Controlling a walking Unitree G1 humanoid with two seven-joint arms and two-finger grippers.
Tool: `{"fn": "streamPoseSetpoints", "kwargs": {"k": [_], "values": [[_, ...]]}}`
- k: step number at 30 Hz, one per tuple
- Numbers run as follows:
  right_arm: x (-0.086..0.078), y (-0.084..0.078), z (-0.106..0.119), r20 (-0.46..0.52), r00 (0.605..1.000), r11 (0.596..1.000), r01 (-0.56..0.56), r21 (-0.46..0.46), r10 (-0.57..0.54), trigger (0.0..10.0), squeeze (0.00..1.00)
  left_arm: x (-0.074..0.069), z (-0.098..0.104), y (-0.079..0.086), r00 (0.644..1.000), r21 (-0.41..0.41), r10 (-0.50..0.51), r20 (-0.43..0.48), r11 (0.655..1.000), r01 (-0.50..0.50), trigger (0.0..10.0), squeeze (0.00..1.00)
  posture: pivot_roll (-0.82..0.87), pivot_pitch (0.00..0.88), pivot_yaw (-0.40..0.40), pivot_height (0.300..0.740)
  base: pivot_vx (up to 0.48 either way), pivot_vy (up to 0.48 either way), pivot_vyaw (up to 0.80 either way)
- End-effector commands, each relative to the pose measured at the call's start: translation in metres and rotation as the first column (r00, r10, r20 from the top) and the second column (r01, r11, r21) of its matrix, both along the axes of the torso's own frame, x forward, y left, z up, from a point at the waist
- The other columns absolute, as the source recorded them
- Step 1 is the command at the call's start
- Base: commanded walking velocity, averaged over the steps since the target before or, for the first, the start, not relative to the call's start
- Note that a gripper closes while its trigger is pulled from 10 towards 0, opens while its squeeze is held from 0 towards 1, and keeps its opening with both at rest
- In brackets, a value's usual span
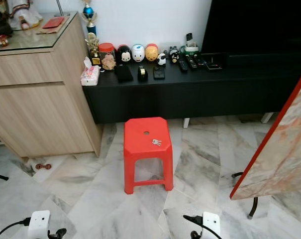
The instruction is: Hang keys on a hook
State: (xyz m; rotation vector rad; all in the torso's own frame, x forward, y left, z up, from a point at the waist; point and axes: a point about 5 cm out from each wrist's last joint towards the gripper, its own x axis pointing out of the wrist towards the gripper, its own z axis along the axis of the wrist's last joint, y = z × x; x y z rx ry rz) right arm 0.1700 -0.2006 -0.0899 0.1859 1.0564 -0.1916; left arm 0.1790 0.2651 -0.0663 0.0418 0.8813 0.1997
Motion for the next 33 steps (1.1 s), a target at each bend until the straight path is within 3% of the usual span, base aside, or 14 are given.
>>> {"fn": "streamPoseSetpoints", "kwargs": {"k": [1,4,8,16,25,33], "values": [[-0.003,-0.003,-0.001,-0.010,1.000,1.000,0.004,-0.005,-0.004,10.0,0.00,-0.006,-0.004,-0.002,1.000,-0.014,-0.002,-0.029,1.000,0.001,10.0,0.00,0.14,0.000,-0.014,0.740,0.270,0.000,0.00],[-0.003,-0.007,0.000,0.002,0.999,0.999,0.040,0.002,-0.040,10.0,0.00,-0.005,-0.004,-0.005,1.000,-0.022,-0.002,-0.023,1.000,0.002,10.0,0.00,0.14,0.000,-0.039,0.740,0.285,0.000,0.00],[-0.001,-0.010,0.001,-0.001,1.000,1.000,-0.013,-0.020,0.013,10.0,0.00,-0.004,-0.004,-0.006,1.000,-0.023,0.017,-0.018,1.000,-0.018,10.0,0.00,0.12,0.001,-0.050,0.740,0.286,0.000,0.00],[-0.002,-0.014,0.002,0.009,1.000,1.000,0.011,-0.013,-0.011,10.0,0.00,-0.005,-0.005,-0.009,1.000,-0.035,0.022,-0.012,0.999,-0.022,10.0,0.00,0.14,0.013,-0.057,0.740,0.292,0.000,0.00],[0.000,-0.017,0.004,0.009,0.997,0.997,-0.073,-0.037,0.073,10.0,0.00,-0.005,-0.006,-0.011,1.000,-0.040,0.022,-0.010,0.999,-0.022,10.0,0.00,0.12,0.007,-0.056,0.740,0.299,0.000,0.00],[0.004,-0.018,0.006,0.028,0.996,0.996,-0.079,-0.042,0.081,10.0,0.00,-0.001,-0.005,-0.012,1.000,-0.046,0.023,0.000,0.999,-0.023,10.0,0.00,0.11,0.000,-0.060,0.740,0.301,0.000,0.77]]}}
